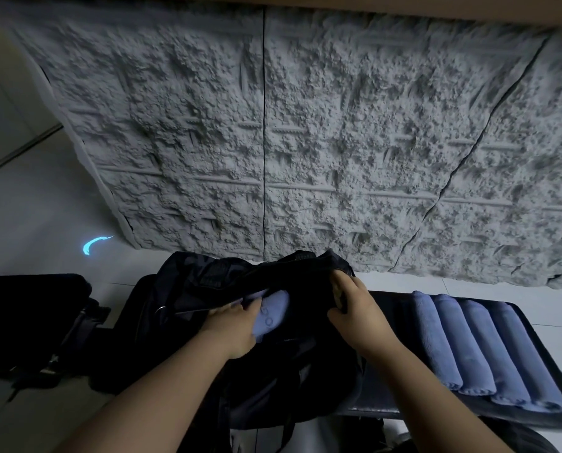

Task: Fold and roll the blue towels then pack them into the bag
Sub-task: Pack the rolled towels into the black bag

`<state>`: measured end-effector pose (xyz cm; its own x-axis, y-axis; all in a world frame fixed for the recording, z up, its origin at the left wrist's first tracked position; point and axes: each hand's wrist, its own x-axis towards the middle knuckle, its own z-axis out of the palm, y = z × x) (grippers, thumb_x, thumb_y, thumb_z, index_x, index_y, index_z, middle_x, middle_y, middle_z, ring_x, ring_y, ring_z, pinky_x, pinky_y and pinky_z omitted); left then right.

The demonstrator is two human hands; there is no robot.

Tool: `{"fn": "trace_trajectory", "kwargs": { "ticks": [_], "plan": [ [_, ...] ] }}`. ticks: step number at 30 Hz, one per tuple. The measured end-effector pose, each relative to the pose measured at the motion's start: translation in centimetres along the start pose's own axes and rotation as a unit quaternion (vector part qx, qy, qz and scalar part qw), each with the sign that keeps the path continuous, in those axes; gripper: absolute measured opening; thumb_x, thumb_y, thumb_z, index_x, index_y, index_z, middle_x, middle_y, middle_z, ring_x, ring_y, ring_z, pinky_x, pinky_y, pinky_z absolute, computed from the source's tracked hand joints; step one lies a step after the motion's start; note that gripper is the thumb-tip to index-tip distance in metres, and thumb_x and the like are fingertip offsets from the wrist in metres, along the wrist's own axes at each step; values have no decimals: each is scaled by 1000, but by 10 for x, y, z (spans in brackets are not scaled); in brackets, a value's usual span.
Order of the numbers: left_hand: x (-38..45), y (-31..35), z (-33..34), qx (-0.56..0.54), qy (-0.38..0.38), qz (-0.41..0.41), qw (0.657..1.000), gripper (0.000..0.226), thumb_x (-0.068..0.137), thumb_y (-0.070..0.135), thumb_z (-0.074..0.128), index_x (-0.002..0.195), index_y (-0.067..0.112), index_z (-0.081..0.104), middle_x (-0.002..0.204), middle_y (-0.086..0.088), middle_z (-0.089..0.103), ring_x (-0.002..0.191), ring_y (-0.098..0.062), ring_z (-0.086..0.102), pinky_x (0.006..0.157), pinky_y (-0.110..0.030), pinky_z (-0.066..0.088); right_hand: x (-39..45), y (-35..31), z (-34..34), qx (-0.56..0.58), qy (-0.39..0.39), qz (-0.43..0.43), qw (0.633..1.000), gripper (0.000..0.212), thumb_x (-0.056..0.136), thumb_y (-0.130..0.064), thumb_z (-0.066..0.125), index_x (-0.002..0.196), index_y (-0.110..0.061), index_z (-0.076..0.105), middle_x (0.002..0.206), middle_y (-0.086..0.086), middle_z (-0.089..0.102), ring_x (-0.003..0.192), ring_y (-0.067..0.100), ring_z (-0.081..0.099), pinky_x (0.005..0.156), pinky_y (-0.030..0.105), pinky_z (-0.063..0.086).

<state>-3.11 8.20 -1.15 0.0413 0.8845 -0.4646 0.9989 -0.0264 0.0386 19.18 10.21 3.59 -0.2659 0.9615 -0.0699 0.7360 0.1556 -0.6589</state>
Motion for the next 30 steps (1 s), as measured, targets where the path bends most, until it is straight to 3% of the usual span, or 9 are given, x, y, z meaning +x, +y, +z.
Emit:
{"fn": "trace_trajectory", "kwargs": {
  "ticks": [4, 6, 9, 11, 17, 22, 24, 27, 30],
  "plan": [
    [-1, -1, 2, -48, -25, 1, 999, 67, 94, 51, 34, 149, 34, 0, 153, -9, 22, 140, -32, 18, 112, -43, 18, 3, 2, -5, 3, -21, -7, 1000, 69, 82, -3, 56, 145, -19, 32, 130, -1, 40, 105, 7, 44, 80, 10, 29],
    [0, -5, 2, -110, -39, 5, 993, 63, 95, 52, 33, 149, 36, 3, 156, -8, 16, 140, -32, 21, 112, -42, 23, 4, 3, -7, 4, -27, -16, 999, 68, 80, -2, 56, 143, -17, 35, 119, -4, 39, 99, 4, 42, 79, 8, 28],
    [1, -9, 0, -156, -57, 23, 986, 57, 97, 44, 34, 148, 39, 9, 147, -11, 36, 127, -30, 41, 102, -36, 38, 3, 7, -8, -2, -29, -23, 999, 64, 78, -1, 57, 138, -15, 40, 110, -7, 37, 93, 4, 41, 72, 4, 28],
    [-1, -11, 0, -162, -51, 39, 985, 55, 97, 43, 37, 147, 40, 12, 144, -11, 40, 125, -29, 44, 100, -35, 39, 2, 9, -8, -8, -28, -30, 999, 62, 77, -2, 57, 136, -15, 42, 108, -8, 37, 90, 3, 40, 71, -2, 28],
    [-2, -14, 9, -154, -32, 72, 985, 59, 94, 49, 43, 145, 42, 13, 152, -14, 22, 139, -31, 25, 110, -36, 27, -4, 11, -11, -21, -44, -33, 998, 66, 83, -7, 56, 143, -23, 34, 119, -9, 38, 100, 3, 42, 78, 10, 30],
    [4, -5, 9, -202, 8, 72, 977, 55, 96, 41, 44, 145, 35, 20, 144, -12, 39, 125, -29, 44, 99, -33, 39, -12, 12, -14, -64, -33, -27, 997, 64, 87, -18, 59, 144, -27, 33, 125, -2, 43, 94, 12, 50, 77, 16, 35],
    [6, 9, 6, -274, 48, 87, 956, 57, 96, 37, 46, 147, 31, 21, 145, -8, 39, 129, -25, 42, 102, -29, 36, -16, 10, -11, -55, -24, -27, 998, 67, 84, -16, 61, 144, -28, 33, 127, 0, 43, 99, 15, 52, 80, 17, 37],
    [14, 41, -3, -420, 94, 97, 898, 57, 94, 29, 53, 145, 20, 28, 145, 0, 40, 134, -17, 36, 107, -22, 27, -18, 4, -3, -7, -5, -37, 999, 77, 79, -7, 63, 145, -29, 31, 123, 0, 44, 91, 9, 50, 74, 7, 37],
    [30, 71, -9, -472, 105, 42, 874, 51, 95, 24, 52, 141, 13, 35, 141, -5, 45, 131, -19, 41, 104, -22, 28, -14, 2, -1, 15, 14, -33, 999, 83, 77, -1, 60, 148, -29, 26, 116, 0, 44, 80, 3, 49, 71, 3, 37]
  ]
}}
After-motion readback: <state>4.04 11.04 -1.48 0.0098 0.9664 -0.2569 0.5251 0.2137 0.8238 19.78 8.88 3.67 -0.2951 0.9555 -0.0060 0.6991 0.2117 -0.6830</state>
